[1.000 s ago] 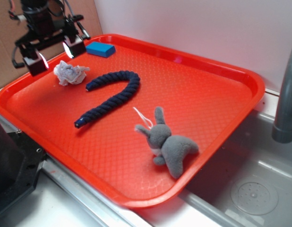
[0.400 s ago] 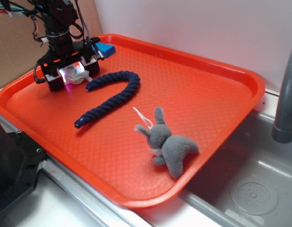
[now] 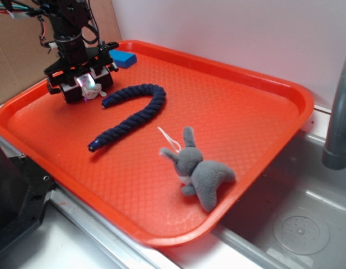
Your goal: Grab the white paper.
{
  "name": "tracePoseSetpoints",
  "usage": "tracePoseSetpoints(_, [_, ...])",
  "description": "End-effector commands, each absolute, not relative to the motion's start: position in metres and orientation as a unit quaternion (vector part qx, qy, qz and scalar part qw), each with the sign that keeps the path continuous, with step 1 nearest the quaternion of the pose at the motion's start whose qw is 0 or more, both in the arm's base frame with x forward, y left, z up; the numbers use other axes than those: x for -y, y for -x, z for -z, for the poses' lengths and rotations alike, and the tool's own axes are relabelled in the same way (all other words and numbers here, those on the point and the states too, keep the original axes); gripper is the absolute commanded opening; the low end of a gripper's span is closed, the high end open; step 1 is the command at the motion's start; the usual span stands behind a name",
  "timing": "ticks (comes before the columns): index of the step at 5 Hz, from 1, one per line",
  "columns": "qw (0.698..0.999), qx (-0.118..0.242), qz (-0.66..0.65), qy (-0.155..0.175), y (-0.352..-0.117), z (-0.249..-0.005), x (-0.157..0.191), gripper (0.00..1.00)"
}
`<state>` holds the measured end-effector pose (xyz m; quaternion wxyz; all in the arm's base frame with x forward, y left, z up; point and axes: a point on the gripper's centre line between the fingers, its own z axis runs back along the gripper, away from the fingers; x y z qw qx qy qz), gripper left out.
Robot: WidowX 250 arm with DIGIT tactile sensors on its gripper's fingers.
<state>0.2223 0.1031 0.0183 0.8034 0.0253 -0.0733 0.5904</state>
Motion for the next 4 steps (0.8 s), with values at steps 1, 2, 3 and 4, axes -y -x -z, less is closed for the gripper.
tracePoseSetpoints(1, [0.901,0.107,-0.418,0.052,-0.223,-0.09,-0.078,0.0])
tracePoseSetpoints(2, [0.934,0.102,-0.33,0.096,-0.215,-0.128,-0.048,0.0])
tracePoseSetpoints(3, [0.956,0.059,-0.264,0.112,-0.212,-0.156,-0.021,0.0])
tracePoseSetpoints(4, [0.971,0.06,-0.203,0.112,-0.201,-0.175,-0.001,0.0])
